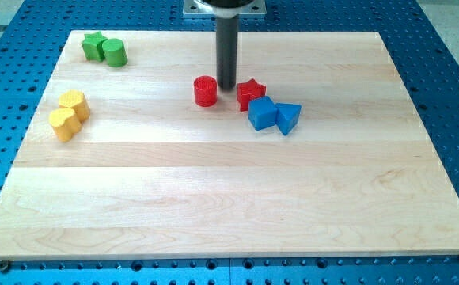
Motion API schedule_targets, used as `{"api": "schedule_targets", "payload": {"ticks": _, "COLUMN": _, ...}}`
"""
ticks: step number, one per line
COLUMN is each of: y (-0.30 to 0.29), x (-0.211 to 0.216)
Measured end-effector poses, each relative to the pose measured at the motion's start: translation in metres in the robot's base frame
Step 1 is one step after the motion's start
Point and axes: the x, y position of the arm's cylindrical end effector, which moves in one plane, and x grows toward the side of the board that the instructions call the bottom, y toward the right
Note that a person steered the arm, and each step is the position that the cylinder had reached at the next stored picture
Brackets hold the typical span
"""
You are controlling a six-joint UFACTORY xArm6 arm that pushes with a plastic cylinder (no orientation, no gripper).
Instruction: Move the red circle vertically below the green circle
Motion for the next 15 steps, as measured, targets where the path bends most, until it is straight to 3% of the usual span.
{"api": "schedule_targets", "payload": {"ticks": 1, "y": -0.033, "x": 0.108}}
{"api": "schedule_targets", "payload": {"ticks": 2, "y": -0.059, "x": 0.093}}
{"api": "schedule_targets", "payload": {"ticks": 3, "y": -0.022, "x": 0.046}}
{"api": "schedule_targets", "payload": {"ticks": 4, "y": -0.046, "x": 0.01}}
{"api": "schedule_targets", "payload": {"ticks": 5, "y": -0.081, "x": 0.083}}
{"api": "schedule_targets", "payload": {"ticks": 6, "y": -0.102, "x": 0.096}}
{"api": "schedule_targets", "payload": {"ticks": 8, "y": -0.091, "x": 0.041}}
{"api": "schedule_targets", "payload": {"ticks": 9, "y": -0.11, "x": 0.054}}
{"api": "schedule_targets", "payload": {"ticks": 10, "y": -0.14, "x": 0.105}}
{"api": "schedule_targets", "payload": {"ticks": 11, "y": -0.128, "x": 0.064}}
{"api": "schedule_targets", "payload": {"ticks": 13, "y": -0.173, "x": 0.106}}
{"api": "schedule_targets", "payload": {"ticks": 14, "y": -0.165, "x": 0.083}}
{"api": "schedule_targets", "payload": {"ticks": 15, "y": -0.199, "x": 0.096}}
